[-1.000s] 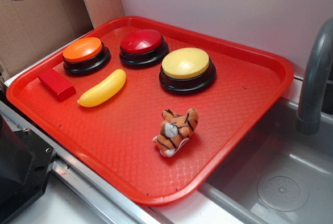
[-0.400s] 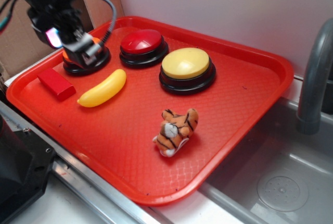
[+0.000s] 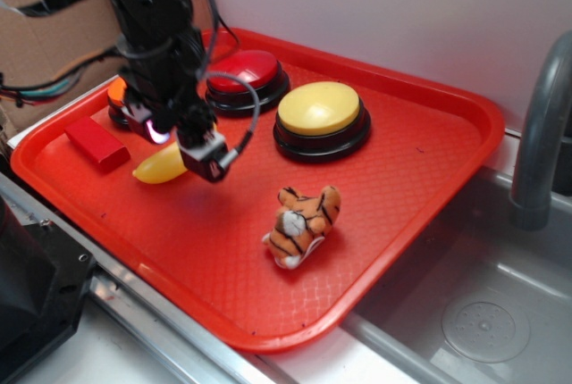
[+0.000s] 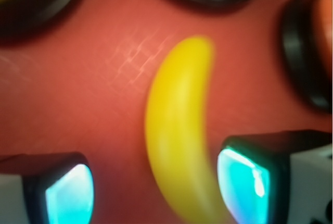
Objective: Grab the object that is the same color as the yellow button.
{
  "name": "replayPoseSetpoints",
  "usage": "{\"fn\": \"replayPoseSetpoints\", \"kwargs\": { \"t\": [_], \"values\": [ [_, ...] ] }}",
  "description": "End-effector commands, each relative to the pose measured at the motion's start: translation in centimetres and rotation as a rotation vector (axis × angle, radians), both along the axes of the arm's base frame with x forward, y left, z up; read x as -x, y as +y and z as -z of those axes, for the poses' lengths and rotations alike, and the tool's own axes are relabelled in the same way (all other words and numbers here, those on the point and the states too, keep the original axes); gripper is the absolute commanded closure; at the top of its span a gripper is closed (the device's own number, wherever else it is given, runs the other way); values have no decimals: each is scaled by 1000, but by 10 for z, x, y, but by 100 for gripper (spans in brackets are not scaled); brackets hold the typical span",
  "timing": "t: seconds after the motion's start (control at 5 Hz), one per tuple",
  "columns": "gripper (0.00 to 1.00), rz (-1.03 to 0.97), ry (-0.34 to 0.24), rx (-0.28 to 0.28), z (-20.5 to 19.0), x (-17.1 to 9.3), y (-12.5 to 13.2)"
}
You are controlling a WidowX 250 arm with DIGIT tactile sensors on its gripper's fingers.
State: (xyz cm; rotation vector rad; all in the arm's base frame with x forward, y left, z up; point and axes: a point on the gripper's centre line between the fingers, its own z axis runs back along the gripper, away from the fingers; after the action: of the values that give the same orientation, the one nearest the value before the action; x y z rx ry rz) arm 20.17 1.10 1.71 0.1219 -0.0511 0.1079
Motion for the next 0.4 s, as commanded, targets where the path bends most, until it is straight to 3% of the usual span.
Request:
{"fn": "replayPoseSetpoints", "kwargs": {
  "t": [0.0,0.2],
  "values": [
    [29,-34,-60,-25,11,-15,13],
    [100,-15,-74,54,6,-12,9]
  ]
}}
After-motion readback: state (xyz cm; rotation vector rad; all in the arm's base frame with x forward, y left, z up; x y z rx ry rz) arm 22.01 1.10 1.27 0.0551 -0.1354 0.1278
